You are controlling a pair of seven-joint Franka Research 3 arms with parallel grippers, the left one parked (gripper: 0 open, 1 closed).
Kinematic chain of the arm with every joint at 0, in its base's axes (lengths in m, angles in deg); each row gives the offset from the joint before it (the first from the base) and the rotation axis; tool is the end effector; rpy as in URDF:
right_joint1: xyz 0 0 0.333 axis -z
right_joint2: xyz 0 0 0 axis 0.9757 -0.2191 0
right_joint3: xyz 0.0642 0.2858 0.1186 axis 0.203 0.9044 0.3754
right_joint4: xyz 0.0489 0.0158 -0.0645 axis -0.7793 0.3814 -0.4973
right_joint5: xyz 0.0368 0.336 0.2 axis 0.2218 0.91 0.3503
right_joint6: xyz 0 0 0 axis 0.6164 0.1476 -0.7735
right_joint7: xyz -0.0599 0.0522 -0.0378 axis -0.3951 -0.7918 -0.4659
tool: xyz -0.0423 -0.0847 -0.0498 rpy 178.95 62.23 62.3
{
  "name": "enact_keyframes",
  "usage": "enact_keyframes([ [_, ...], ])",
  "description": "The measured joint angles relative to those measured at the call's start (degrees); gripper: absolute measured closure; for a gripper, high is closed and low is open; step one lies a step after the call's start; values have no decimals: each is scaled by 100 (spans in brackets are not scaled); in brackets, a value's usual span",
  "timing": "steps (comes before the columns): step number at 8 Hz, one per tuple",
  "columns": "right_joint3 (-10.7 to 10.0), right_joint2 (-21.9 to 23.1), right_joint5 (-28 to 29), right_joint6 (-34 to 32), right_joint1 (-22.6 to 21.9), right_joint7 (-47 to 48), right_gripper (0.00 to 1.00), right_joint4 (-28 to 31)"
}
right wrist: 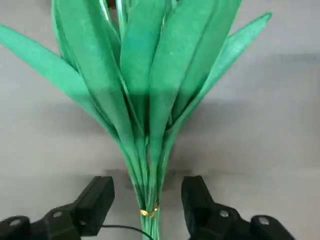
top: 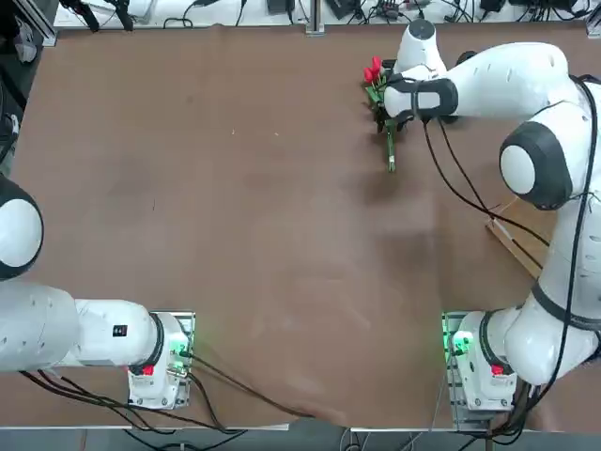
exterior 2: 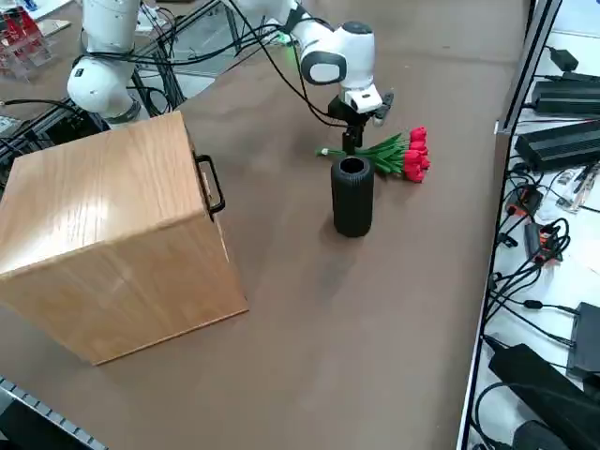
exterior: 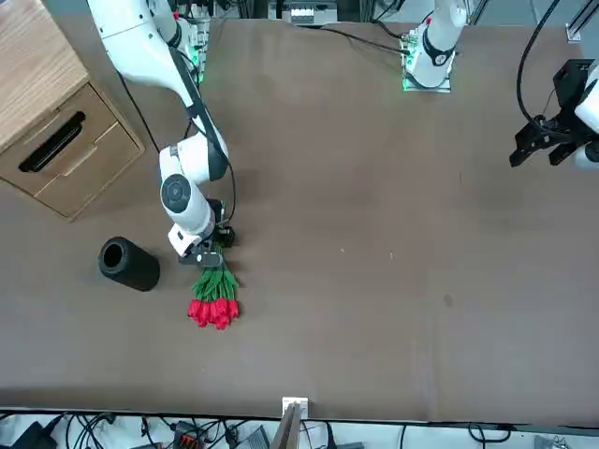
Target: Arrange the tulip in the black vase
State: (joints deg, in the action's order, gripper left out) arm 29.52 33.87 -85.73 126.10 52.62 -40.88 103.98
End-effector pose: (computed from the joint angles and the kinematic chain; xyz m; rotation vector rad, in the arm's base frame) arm 0.5972 0.2409 0.2015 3.1362 0.0041 0.0040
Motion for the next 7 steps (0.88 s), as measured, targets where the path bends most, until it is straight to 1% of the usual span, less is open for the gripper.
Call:
enact_keyframes([
  [2, 0, -30, 0, 38, 1, 0, 23, -3],
  [3, -2, -40, 0, 45, 1, 0, 31, -13],
  [4, -2, -64, 0, 54, 1, 0, 35, -25],
  [5, -2, -92, 0, 65, 1, 0, 55, -45],
  [6, -2, -102, 0, 67, 1, 0, 69, -59],
  [7, -2, -102, 0, 67, 1, 0, 72, -65],
])
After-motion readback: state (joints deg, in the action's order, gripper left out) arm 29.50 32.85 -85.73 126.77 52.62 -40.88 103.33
